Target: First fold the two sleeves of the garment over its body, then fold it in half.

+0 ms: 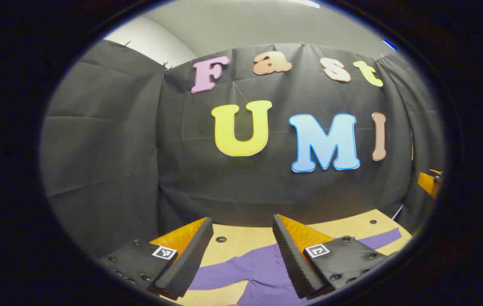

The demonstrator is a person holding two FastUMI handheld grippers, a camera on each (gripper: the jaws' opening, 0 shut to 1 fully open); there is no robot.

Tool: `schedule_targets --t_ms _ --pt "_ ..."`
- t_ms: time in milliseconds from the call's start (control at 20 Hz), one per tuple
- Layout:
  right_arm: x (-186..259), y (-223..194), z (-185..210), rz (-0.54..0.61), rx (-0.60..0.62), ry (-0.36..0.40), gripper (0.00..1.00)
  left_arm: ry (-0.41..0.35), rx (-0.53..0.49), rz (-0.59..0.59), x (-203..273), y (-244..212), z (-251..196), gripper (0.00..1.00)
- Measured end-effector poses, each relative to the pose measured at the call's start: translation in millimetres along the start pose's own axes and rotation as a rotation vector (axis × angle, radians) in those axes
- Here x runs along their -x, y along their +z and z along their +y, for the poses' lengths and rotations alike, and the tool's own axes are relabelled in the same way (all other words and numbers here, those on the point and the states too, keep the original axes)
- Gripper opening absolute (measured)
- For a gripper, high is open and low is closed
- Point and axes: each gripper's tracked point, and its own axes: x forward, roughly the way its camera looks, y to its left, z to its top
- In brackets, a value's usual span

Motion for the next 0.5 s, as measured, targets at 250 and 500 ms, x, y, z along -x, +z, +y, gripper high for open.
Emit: schedule_targets --t_ms 250,500 --pt "-3.3 -7.5 -24.9 0.057 -0.11 -0.053 0.96 -0.128 -0.055 -0.002 16.4 12.2 -57.2 0.97" --pt "8.7 -6.5 -19.2 0.033 -0.098 -0.085 0.96 -0.156 -0.033 -0.032 3.1 30.1 -51.3 1.0"
